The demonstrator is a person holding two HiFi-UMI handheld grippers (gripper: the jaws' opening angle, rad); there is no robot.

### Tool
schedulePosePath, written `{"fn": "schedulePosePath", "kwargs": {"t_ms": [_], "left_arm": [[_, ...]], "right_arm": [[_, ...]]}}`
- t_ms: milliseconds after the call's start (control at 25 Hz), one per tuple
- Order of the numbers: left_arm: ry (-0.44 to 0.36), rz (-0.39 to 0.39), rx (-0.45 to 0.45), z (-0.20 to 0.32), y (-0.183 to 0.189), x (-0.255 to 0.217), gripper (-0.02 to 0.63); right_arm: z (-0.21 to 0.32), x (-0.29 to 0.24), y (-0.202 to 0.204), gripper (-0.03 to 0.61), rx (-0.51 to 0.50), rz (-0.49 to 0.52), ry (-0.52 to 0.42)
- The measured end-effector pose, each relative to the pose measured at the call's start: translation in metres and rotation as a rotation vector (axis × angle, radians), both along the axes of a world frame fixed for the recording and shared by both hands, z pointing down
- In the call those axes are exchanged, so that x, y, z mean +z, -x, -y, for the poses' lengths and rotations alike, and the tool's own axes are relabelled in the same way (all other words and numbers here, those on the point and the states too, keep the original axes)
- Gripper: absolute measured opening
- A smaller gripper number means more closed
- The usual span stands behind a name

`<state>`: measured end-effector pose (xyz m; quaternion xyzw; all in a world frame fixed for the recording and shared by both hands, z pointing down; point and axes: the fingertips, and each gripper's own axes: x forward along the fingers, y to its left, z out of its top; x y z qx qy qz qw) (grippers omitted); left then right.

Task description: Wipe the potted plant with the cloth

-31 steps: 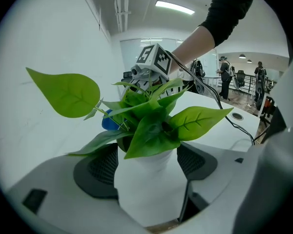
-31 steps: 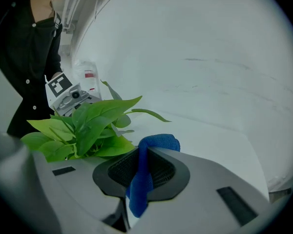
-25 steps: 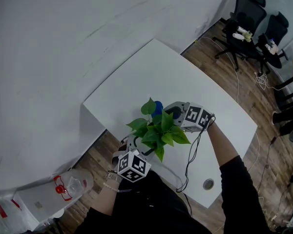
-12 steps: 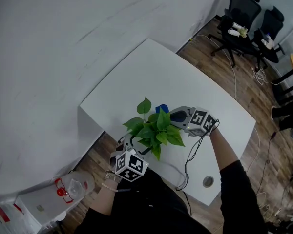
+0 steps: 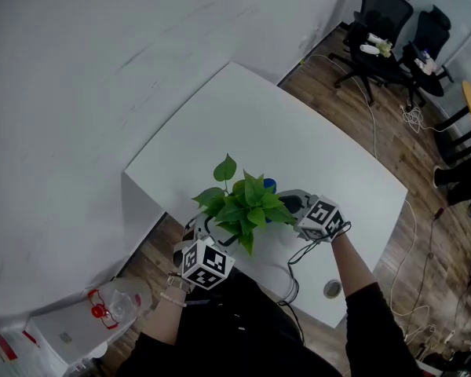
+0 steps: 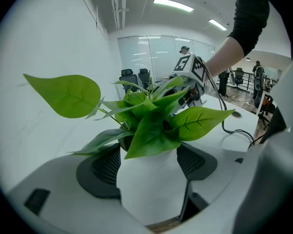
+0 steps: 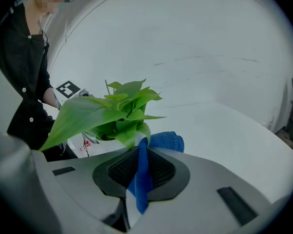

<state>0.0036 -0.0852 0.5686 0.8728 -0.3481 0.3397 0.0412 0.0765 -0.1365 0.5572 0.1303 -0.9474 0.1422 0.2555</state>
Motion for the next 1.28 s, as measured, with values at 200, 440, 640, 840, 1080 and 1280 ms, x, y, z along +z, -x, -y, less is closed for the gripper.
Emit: {"fn": "schedulePosePath", "kwargs": {"t_ms": [200,440,640,840,1080,1280], "left_arm": [[0.004,0.004,0.001,0.000,0.000,-0.001,0.370],[0.015,0.008,0.010,0.000,0.001,0.001,0.370],[0.019,0.011,0.012,0.000,0.001,-0.001,0.370],[0.021,0.008,0.009,0.001,0.001,0.000,0.370],[0.018,0.007,0.012,0.001,0.000,0.000,0.370],[0.016,0.003,0.009,-0.001,0.001,-0.001,0.370]], "right_arm": [[-0.024,-0.001,0.002,0.075,0.060,0.003,-0.024],[-0.042,-0.002,0.004,0.075,0.209,0.019,-0.031],[-0.069,-0.005,0.014,0.075,0.231,0.039,-0.008],[-0.095,-0.011,0.034,0.075,0.144,0.046,-0.009],[-0.103,-0.014,0.046,0.075,0.105,0.057,-0.013],[-0.094,-0.010,0.031,0.075,0.113,0.017,-0.022]]}}
